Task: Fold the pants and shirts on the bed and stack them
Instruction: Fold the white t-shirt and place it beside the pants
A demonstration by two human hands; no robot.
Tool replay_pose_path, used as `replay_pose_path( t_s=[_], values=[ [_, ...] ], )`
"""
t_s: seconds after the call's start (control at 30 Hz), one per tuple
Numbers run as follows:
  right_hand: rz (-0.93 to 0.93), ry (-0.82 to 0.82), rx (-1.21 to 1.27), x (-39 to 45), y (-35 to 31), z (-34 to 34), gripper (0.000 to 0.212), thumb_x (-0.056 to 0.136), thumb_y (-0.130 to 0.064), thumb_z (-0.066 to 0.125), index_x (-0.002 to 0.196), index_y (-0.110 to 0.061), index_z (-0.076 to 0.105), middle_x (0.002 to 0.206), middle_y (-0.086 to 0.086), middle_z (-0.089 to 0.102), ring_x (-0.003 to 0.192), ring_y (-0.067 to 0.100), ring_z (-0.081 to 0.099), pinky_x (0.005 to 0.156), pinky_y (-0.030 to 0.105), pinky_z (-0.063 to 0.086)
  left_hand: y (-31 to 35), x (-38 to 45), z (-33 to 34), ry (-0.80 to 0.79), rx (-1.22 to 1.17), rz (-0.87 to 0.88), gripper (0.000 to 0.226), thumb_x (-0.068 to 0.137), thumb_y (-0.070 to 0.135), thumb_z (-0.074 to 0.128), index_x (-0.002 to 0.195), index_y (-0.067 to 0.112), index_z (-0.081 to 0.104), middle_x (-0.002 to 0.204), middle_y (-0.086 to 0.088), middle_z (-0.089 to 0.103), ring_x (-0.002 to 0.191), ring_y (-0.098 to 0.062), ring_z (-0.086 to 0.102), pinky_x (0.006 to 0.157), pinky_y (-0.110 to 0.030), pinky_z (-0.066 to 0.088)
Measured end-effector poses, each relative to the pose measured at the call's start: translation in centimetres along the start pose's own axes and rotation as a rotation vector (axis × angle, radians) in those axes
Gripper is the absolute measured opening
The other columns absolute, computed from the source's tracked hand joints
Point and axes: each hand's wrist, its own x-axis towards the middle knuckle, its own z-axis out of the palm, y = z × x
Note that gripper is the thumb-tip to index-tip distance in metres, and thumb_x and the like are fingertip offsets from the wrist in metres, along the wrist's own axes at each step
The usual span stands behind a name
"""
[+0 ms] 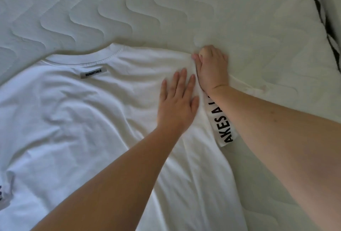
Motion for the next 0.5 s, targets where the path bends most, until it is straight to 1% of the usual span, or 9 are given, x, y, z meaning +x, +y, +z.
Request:
replay_pose_path(
  t_s=[0.07,0.13,0.17,0.2,0.27,0.33,0.4,0.43,0.5],
  values=[
    [-0.009,-0.007,0.05,0.0,-0.1,-0.7,0.024,0.1,-0.033,0.045,0.091,-0.011,0.052,0.098,0.012,0.06,0.097,0.032,0.053,0.086,0.04,0.032,1.5,0.6,0.5,0.037,-0.049,-0.11,0.061,0.1,0.041,0.013,0.158,0.024,0.008,0.167,-0.002,0.0,0.153,-0.017,-0.005,0.123,-0.04,-0.008],
    [-0.019,-0.026,0.145,-0.2,-0.1,-1.6,0.019,0.097,-0.032,0.051,0.091,-0.014,0.05,0.098,0.007,0.059,0.096,0.029,0.052,0.086,0.037,0.032,1.8,0.7,1.2,0.073,-0.027,-0.13,0.062,0.099,0.042,0.016,0.158,0.025,0.01,0.167,-0.002,0.002,0.153,-0.017,-0.002,0.123,-0.041,-0.005],
    [-0.023,-0.047,0.158,-0.7,0.1,-2.2,0.019,0.096,-0.032,0.053,0.097,-0.014,0.053,0.101,0.005,0.059,0.098,0.028,0.053,0.087,0.037,0.032,1.6,0.7,1.5,0.089,-0.009,-0.12,0.063,0.099,0.044,0.017,0.158,0.026,0.009,0.167,-0.003,0.003,0.153,-0.018,-0.001,0.123,-0.042,-0.003],
    [-0.022,-0.06,0.129,-1.4,0.5,-3.0,0.022,0.095,-0.033,0.054,0.107,-0.014,0.056,0.107,0.004,0.059,0.102,0.027,0.053,0.088,0.036,0.033,1.5,0.8,1.7,0.099,0.003,-0.107,0.063,0.099,0.046,0.017,0.158,0.027,0.008,0.167,-0.002,0.003,0.153,-0.018,-0.001,0.123,-0.044,-0.002],
    [0.024,-0.093,-0.01,-3.3,2.0,-5.1,0.033,0.096,-0.036,0.052,0.125,-0.02,0.053,0.118,0.002,0.058,0.111,0.027,0.05,0.09,0.037,0.031,1.4,0.9,1.8,0.109,0.012,-0.06,0.064,0.099,0.048,0.018,0.158,0.029,0.006,0.167,-0.001,0.002,0.153,-0.018,-0.001,0.123,-0.048,0.001],
    [0.151,-0.166,-0.111,-5.4,4.2,-7.7,0.04,0.095,-0.042,0.052,0.13,-0.024,0.05,0.125,0.004,0.053,0.116,0.029,0.046,0.093,0.039,0.03,1.5,0.8,1.8,0.11,0.032,0.035,0.065,0.098,0.049,0.019,0.158,0.028,0.006,0.167,0.0,0.004,0.153,-0.017,0.001,0.122,-0.049,0.003],
    [0.314,-0.288,-0.158,-7.0,6.3,-9.9,0.043,0.092,-0.045,0.057,0.129,-0.024,0.049,0.127,0.007,0.05,0.118,0.032,0.044,0.094,0.041,0.032,1.4,0.7,1.8,0.091,0.06,0.13,0.065,0.098,0.048,0.02,0.159,0.029,0.008,0.166,0.0,0.007,0.153,-0.017,0.002,0.122,-0.05,0.004],
    [0.398,-0.346,-0.143,-7.5,7.2,-10.7,0.043,0.091,-0.044,0.059,0.127,-0.023,0.05,0.126,0.008,0.05,0.117,0.032,0.045,0.094,0.042,0.033,1.3,0.7,1.8,0.087,0.069,0.144,0.065,0.098,0.048,0.02,0.159,0.029,0.008,0.166,0.0,0.007,0.153,-0.017,0.003,0.122,-0.049,0.005],
    [0.606,-0.432,0.016,-7.8,8.5,-11.8,0.043,0.088,-0.042,0.062,0.121,-0.017,0.053,0.12,0.009,0.056,0.11,0.032,0.052,0.087,0.04,0.039,1.2,0.9,1.8,0.085,0.071,0.12,0.066,0.097,0.049,0.022,0.158,0.03,0.006,0.166,0.001,0.006,0.153,-0.017,0.003,0.122,-0.049,0.006]
  ],
)
